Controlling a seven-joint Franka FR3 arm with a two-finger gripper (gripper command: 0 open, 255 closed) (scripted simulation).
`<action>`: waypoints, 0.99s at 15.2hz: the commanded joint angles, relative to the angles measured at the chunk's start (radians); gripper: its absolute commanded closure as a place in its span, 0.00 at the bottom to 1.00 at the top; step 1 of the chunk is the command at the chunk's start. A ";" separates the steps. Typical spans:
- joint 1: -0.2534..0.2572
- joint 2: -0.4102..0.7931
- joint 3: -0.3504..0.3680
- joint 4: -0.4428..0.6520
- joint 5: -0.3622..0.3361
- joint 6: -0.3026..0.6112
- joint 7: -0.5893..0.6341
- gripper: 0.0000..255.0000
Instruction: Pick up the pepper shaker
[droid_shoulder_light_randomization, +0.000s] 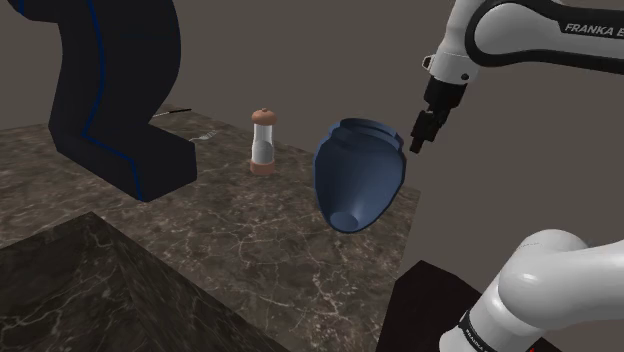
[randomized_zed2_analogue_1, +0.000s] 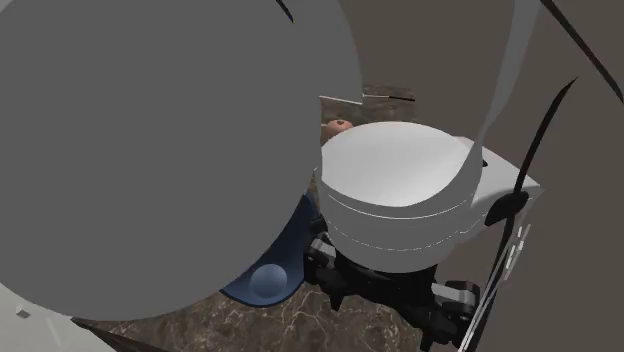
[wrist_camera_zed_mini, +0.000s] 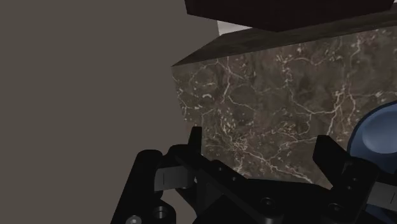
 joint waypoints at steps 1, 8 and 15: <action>0.000 0.000 0.000 0.000 0.000 0.000 0.000 0.00; 0.037 0.229 0.055 0.151 0.051 0.091 0.040 0.00; 0.066 0.462 0.108 0.354 0.077 0.138 0.075 0.00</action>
